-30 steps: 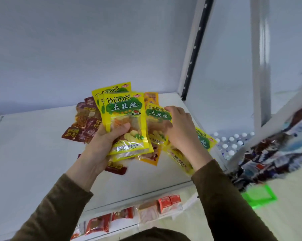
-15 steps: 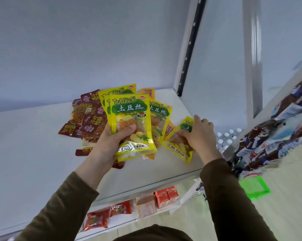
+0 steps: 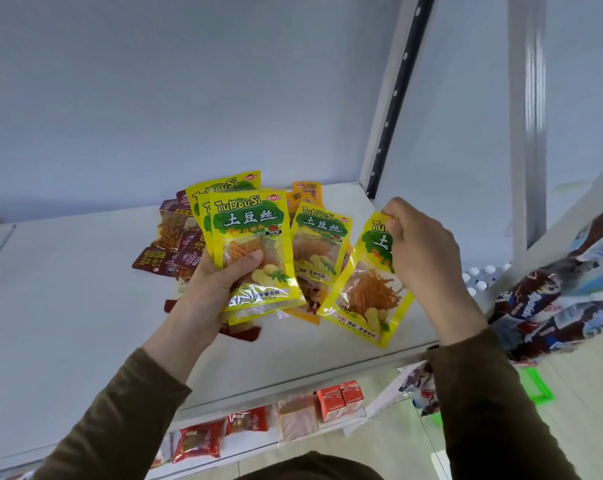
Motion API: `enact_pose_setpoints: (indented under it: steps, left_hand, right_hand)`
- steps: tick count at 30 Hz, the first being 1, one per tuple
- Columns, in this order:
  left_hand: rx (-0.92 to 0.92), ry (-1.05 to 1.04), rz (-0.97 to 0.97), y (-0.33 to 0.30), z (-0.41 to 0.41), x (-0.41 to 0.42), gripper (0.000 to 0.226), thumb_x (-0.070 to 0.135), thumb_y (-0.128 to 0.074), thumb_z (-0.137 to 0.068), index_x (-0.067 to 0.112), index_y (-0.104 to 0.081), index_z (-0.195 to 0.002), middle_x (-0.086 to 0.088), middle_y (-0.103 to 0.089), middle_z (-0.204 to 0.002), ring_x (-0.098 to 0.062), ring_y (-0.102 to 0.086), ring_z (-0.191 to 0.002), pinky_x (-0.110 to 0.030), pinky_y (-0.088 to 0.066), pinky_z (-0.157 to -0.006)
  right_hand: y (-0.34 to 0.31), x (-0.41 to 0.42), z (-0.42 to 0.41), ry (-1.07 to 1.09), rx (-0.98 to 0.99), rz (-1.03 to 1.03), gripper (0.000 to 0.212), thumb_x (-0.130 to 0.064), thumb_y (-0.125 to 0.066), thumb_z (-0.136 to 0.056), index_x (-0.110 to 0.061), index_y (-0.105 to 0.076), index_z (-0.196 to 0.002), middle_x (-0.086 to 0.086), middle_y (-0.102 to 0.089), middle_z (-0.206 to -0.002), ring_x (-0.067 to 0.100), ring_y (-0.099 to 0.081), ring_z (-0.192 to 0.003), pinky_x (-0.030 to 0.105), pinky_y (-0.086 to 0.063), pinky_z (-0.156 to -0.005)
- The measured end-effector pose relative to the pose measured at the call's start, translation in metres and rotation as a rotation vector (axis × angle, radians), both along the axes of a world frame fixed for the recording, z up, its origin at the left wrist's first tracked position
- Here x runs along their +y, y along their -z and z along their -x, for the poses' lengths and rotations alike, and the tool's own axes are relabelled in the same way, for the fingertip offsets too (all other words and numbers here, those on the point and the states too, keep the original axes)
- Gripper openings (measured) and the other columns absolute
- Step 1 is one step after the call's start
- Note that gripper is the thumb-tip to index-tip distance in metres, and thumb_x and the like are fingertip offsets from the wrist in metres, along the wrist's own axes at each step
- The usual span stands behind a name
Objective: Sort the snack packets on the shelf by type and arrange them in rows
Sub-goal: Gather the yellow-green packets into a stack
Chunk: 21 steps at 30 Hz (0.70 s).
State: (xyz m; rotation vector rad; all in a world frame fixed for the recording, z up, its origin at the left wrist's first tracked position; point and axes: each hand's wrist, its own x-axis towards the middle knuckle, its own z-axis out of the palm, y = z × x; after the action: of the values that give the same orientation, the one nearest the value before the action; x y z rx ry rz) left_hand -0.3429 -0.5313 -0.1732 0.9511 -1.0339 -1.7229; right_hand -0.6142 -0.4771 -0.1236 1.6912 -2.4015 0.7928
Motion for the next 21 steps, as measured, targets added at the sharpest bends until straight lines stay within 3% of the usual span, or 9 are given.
enact_pose_setpoints:
  steps: [5,10,14,16,18,20,21]
  left_hand:
    - [-0.003,-0.018,0.028,-0.002,-0.009,-0.005,0.055,0.016,-0.079,-0.081,0.016,-0.062,-0.134,-0.015,-0.076,-0.116,-0.031,-0.077,-0.092,-0.038,-0.062,-0.070]
    - [-0.041,-0.083,0.063,-0.004,-0.025,-0.013,0.057,0.012,-0.076,-0.085,0.017,-0.057,-0.139,-0.013,-0.075,-0.120,-0.029,-0.077,-0.095,-0.037,-0.062,-0.070]
    - [-0.056,-0.116,0.054,-0.003,-0.036,-0.016,0.059,0.015,-0.078,-0.083,0.018,-0.058,-0.139,-0.014,-0.075,-0.119,-0.029,-0.077,-0.093,-0.037,-0.062,-0.067]
    - [-0.063,-0.113,0.058,-0.002,-0.038,-0.015,0.056,0.015,-0.077,-0.085,0.018,-0.058,-0.138,-0.014,-0.075,-0.117,-0.029,-0.077,-0.092,-0.037,-0.062,-0.066]
    - [-0.067,-0.106,0.062,0.000,-0.037,-0.013,0.055,0.015,-0.076,-0.086,0.019,-0.058,-0.138,-0.014,-0.075,-0.117,-0.029,-0.077,-0.092,-0.036,-0.062,-0.067]
    - [-0.065,-0.106,0.064,0.001,-0.037,-0.012,0.055,0.016,-0.076,-0.085,0.019,-0.058,-0.138,-0.012,-0.076,-0.117,-0.029,-0.077,-0.092,-0.035,-0.062,-0.067]
    - [-0.062,-0.105,0.066,0.001,-0.036,-0.012,0.056,0.016,-0.076,-0.085,0.019,-0.058,-0.138,-0.012,-0.076,-0.118,-0.029,-0.077,-0.093,-0.034,-0.062,-0.067]
  right_hand:
    - [-0.010,-0.039,-0.019,-0.059,-0.031,0.013,0.020,-0.017,-0.039,-0.106,-0.028,-0.055,-0.112,-0.002,-0.058,-0.088,0.028,-0.047,-0.077,0.033,-0.029,-0.066]
    - [0.018,-0.101,-0.043,-0.207,-0.137,-0.136,0.033,-0.020,-0.040,-0.107,-0.031,-0.057,-0.132,0.000,-0.069,-0.124,0.028,-0.064,-0.106,0.032,-0.036,-0.073]
    - [0.035,-0.115,-0.049,-0.230,-0.199,-0.034,0.026,-0.029,-0.053,-0.103,-0.030,-0.059,-0.129,-0.005,-0.068,-0.124,0.024,-0.062,-0.114,0.038,-0.045,-0.089]
    - [0.043,-0.105,-0.042,-0.159,-0.141,0.053,0.042,-0.043,-0.061,-0.097,-0.029,-0.052,-0.136,-0.003,-0.060,-0.133,0.024,-0.053,-0.125,0.045,-0.041,-0.101]
    - [0.052,-0.086,-0.029,-0.095,-0.287,0.097,0.064,-0.055,-0.061,-0.093,-0.025,-0.043,-0.146,0.000,-0.052,-0.145,0.025,-0.044,-0.133,0.047,-0.039,-0.107]
    - [0.064,-0.065,-0.018,-0.055,-0.444,0.001,0.089,-0.072,-0.056,-0.086,-0.025,-0.029,-0.155,0.001,-0.046,-0.153,0.027,-0.038,-0.139,0.052,-0.038,-0.111]
    - [0.069,-0.057,-0.016,-0.036,-0.434,-0.092,0.102,-0.082,-0.052,-0.080,-0.024,-0.021,-0.157,0.003,-0.044,-0.155,0.029,-0.036,-0.142,0.054,-0.035,-0.113]
